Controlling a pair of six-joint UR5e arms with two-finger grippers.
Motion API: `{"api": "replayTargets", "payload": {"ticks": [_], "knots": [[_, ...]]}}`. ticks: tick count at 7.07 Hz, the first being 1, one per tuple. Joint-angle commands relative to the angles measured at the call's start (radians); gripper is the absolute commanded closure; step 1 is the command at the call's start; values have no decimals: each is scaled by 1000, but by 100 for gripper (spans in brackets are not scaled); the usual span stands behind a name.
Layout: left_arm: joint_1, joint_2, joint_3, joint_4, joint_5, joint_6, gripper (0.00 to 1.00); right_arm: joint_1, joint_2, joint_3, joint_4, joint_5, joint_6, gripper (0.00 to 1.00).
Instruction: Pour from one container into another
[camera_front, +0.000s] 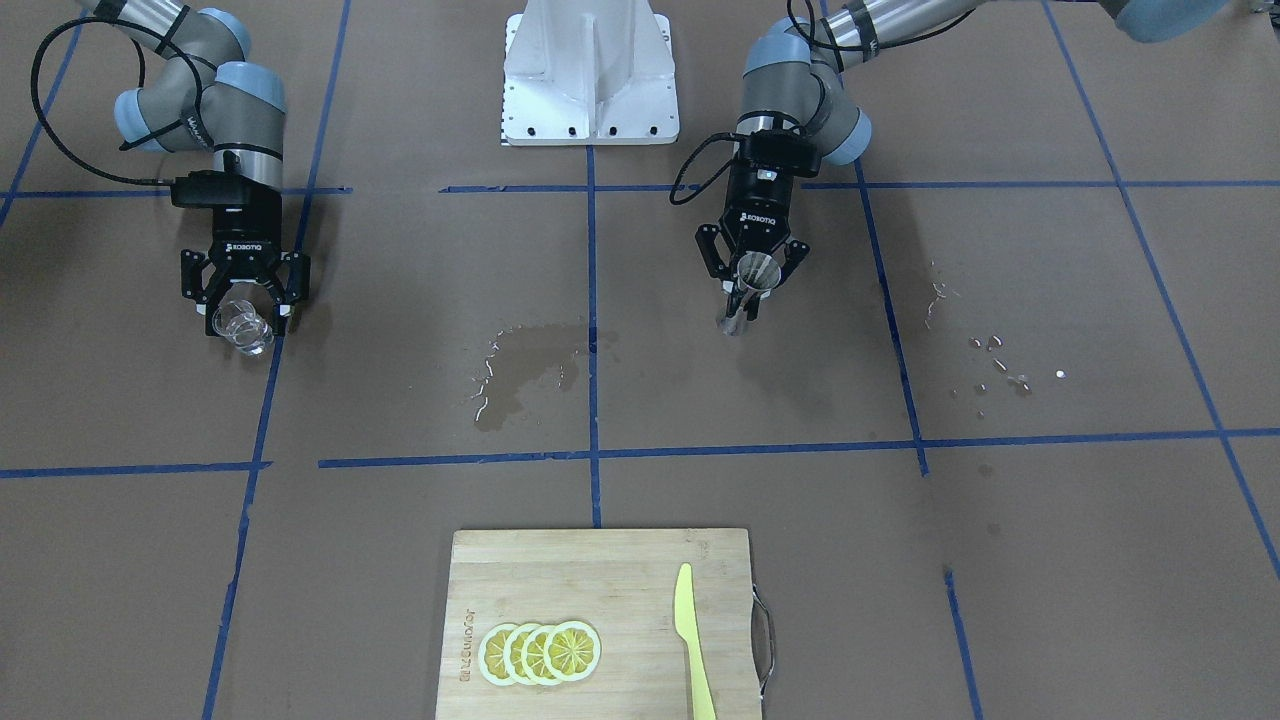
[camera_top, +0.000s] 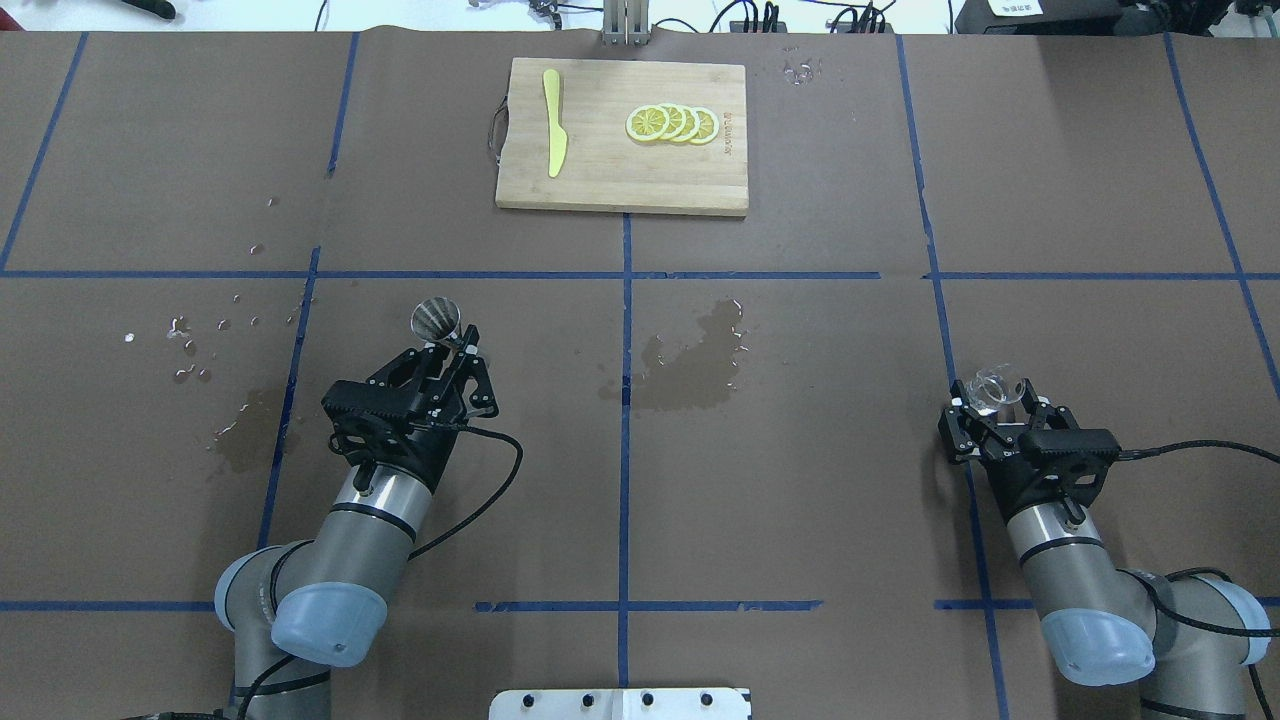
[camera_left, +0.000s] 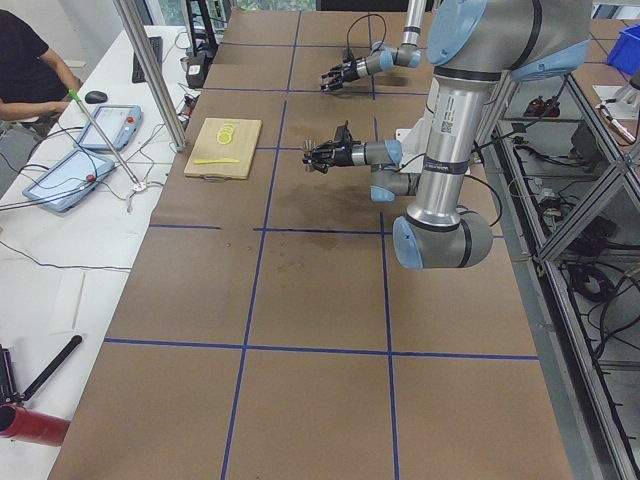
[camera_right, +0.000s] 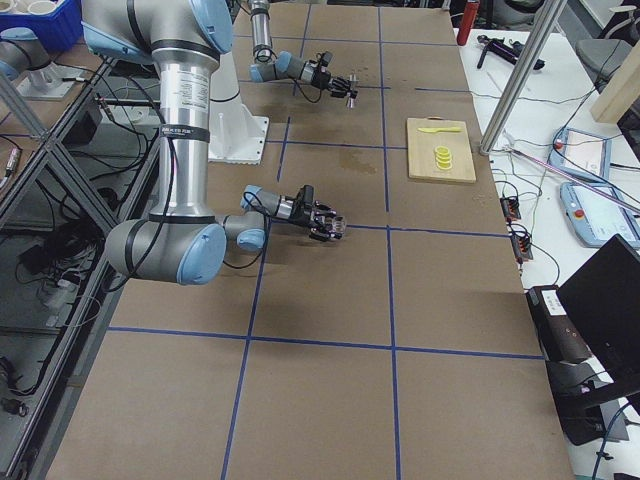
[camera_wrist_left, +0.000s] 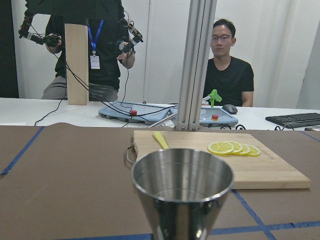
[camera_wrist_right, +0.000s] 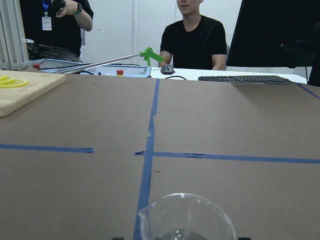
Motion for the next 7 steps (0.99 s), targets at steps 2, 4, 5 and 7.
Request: {"api": "replayTargets", "payload": {"ticks": [2,4,5,7], "knots": [[0,-1,0,0,0,0,100,7,4,0,0,1,2,23],[0,-1,-1,0,1,0,100,8,4,-11,0,1,0,34],[0,-1,-1,0,1,0,100,8,4,-21,2,1,0,34],[0,-2,-4,0,1,0,100,8,4,-20,2,6,-10,44]]}}
